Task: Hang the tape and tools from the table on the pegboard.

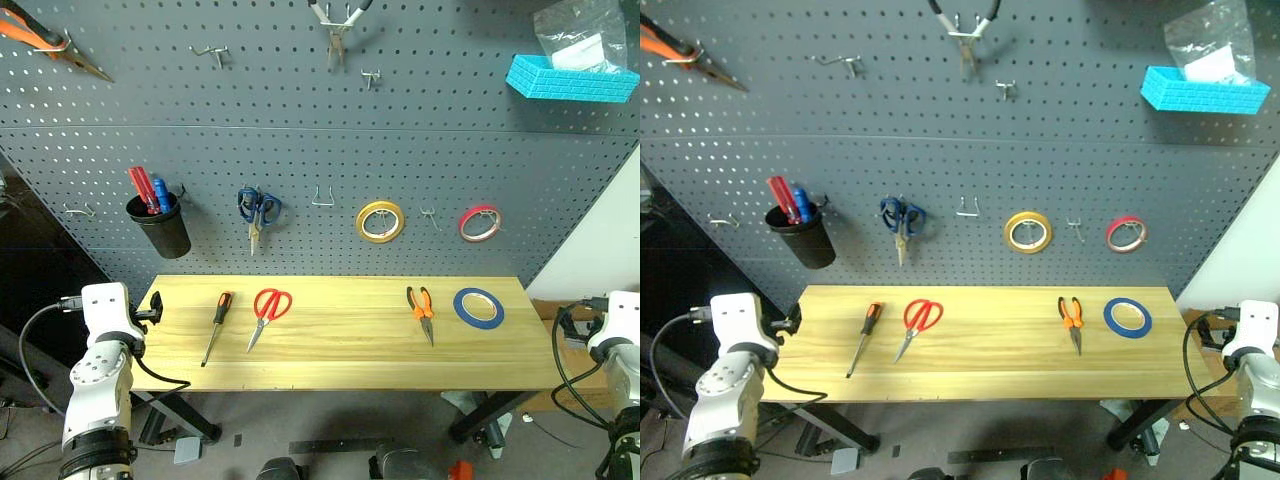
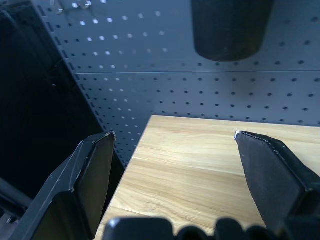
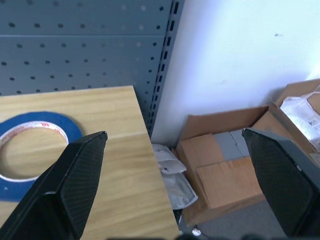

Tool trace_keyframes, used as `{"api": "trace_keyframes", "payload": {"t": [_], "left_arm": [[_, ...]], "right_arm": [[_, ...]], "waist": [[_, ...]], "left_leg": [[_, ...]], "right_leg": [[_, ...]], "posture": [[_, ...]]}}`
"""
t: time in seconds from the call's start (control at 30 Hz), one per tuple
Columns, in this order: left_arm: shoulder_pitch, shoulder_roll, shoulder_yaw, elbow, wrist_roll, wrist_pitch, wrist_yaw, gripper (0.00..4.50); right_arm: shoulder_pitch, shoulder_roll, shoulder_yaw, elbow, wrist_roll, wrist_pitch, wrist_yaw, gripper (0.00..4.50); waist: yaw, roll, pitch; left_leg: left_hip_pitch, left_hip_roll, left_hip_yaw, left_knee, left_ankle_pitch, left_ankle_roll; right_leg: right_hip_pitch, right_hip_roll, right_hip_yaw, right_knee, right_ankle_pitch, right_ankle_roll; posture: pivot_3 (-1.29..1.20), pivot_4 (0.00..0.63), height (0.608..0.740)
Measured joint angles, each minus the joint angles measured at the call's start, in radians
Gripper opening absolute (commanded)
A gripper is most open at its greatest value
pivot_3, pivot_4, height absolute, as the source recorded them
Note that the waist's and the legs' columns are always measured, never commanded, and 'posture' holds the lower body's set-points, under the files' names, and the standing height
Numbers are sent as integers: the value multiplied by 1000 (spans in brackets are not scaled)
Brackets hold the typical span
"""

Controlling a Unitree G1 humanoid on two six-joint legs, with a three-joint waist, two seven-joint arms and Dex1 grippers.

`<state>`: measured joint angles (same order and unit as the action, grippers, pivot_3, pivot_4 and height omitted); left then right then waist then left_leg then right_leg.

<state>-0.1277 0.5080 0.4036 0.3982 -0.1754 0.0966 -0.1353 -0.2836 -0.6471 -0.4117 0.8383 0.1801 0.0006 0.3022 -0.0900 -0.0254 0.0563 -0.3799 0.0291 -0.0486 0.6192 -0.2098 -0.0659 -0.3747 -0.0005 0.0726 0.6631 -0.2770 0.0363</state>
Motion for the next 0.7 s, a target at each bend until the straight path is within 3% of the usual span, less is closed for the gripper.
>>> {"api": "trace_keyframes", "payload": {"t": [0.37,0.5,0.7], "left_arm": [[45,0,9,-30,5,1,13,4112],[52,0,-8,-106,34,105,38,4112],[61,-63,-85,-335,37,283,45,4112]], "right_arm": [[9,5,53,-39,-12,-16,43,4500],[33,37,92,-171,-5,26,89,4500],[89,76,191,-531,23,248,158,4500]], "waist": [[2,-1,1],[3,0,6],[7,3,48]], "left_leg": [[0,0,0,0,0,0],[1,0,0,0,0,0],[0,0,-1,1,0,0]], "right_leg": [[0,0,0,0,0,0],[1,0,0,1,0,-1],[1,0,0,1,0,0]], "posture": [[-24,25,740],[-35,71,740],[-47,136,740]]}}
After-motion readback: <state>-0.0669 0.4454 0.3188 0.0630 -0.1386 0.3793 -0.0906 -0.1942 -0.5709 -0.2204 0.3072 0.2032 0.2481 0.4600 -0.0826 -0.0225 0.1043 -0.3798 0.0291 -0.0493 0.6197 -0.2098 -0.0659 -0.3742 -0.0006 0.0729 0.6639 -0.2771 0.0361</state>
